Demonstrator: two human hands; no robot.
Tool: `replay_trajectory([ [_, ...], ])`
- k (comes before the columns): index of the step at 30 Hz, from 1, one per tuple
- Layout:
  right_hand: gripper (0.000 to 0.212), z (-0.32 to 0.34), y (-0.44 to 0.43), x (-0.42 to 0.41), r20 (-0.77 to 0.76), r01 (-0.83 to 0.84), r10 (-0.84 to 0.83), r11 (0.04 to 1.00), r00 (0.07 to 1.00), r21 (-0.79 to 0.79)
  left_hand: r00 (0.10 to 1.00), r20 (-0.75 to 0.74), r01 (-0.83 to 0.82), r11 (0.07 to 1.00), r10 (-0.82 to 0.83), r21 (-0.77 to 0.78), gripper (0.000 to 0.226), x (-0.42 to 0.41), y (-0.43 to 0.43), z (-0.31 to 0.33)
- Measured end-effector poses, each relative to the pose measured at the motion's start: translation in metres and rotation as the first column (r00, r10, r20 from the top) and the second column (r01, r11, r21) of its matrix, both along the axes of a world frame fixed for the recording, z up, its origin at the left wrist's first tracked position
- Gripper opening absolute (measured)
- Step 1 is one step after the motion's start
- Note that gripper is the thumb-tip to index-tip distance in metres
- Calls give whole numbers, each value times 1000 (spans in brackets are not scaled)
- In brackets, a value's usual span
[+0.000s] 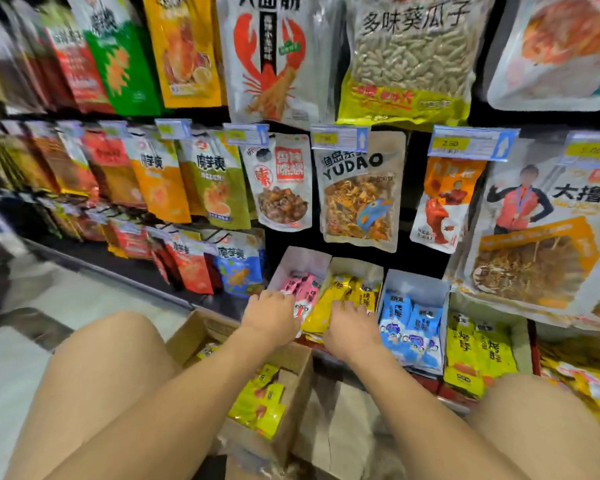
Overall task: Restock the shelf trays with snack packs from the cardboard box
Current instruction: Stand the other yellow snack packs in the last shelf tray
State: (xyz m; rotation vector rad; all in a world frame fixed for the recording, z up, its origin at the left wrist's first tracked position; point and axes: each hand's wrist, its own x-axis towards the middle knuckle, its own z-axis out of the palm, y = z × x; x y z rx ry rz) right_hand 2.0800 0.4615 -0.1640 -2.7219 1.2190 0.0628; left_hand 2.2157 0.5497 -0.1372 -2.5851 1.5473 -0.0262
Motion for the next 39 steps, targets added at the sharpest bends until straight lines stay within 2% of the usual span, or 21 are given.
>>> replay_trajectory([
  [4,59,-5,18,36,-27,-93,93,996,995,-14,994,-48,-96,994,99,46,49,33,34,-15],
  [8,54,-18,39,76,-57,-172,171,985,984,-9,969,-108,-213,975,220,68,43,72,71,-33],
  [17,52,-76,69,158,-158,-341,345,938,925,57,891,-245,-351,923,381,159,48,140,126,-98],
  [23,55,-132,75,188,-260,-434,458,889,850,146,851,-299,-393,901,433,185,53,159,134,-148],
  [28,66,-178,82,207,-306,-487,538,842,785,233,832,-326,-392,892,449,226,43,168,132,-185],
  [32,82,-222,89,218,-353,-484,584,808,731,336,854,-307,-357,903,419,239,44,178,136,-214],
  [39,92,-288,98,233,-382,-499,627,776,679,386,881,-278,-333,919,382,210,46,191,149,-251],
])
